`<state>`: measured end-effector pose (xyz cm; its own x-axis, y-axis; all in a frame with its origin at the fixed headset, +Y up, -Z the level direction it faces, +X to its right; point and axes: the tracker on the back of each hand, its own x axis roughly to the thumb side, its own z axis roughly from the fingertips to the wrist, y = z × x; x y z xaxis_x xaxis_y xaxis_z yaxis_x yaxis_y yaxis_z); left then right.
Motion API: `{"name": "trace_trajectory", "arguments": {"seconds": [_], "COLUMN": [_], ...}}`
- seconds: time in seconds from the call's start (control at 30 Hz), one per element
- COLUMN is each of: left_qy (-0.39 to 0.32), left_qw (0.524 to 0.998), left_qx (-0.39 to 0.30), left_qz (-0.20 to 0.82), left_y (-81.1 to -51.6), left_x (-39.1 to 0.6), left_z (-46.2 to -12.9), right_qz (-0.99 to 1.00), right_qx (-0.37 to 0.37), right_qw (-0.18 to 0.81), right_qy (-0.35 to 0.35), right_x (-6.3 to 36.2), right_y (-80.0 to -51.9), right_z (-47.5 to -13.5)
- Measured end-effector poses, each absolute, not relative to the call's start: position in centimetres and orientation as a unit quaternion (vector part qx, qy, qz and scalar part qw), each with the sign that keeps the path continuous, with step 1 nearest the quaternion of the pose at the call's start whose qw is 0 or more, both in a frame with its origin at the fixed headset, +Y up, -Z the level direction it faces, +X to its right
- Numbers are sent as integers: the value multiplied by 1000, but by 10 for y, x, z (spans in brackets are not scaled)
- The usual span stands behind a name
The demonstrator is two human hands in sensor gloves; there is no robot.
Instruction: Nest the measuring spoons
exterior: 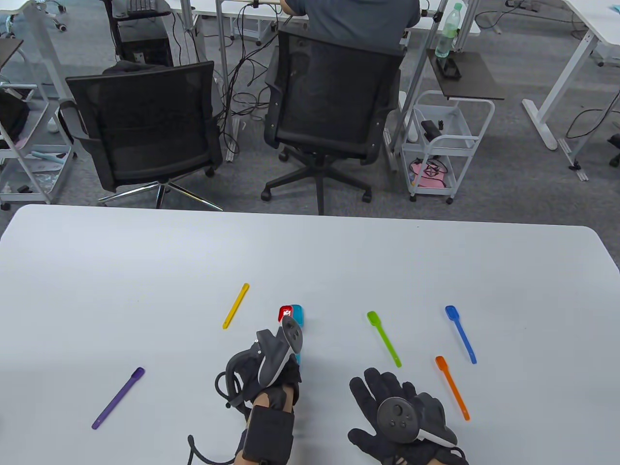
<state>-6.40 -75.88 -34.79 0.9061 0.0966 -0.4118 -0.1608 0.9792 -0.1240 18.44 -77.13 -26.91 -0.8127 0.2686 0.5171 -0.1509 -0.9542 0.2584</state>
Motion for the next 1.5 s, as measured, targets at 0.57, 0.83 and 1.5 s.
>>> {"name": "trace_trajectory", "arguments": {"seconds": [0.57,0.83,1.5], "left_qy": [245,250,250], "left_qw": [965,965,965], "left_qx": [-76,-69,-63], "left_qz": [58,52,46], "left_y": [-781,-784,-785], "left_x": [-47,-45,-39], "left_z": [-361,-365,-365], "right_qz": [946,945,945], "right_qx": [286,287,287], "right_qw": [116,118,121], "right_qy": [101,101,101], "right_x": [187,187,188], "right_y": [-771,-771,-770], "right_z": [-270,-270,-271]}}
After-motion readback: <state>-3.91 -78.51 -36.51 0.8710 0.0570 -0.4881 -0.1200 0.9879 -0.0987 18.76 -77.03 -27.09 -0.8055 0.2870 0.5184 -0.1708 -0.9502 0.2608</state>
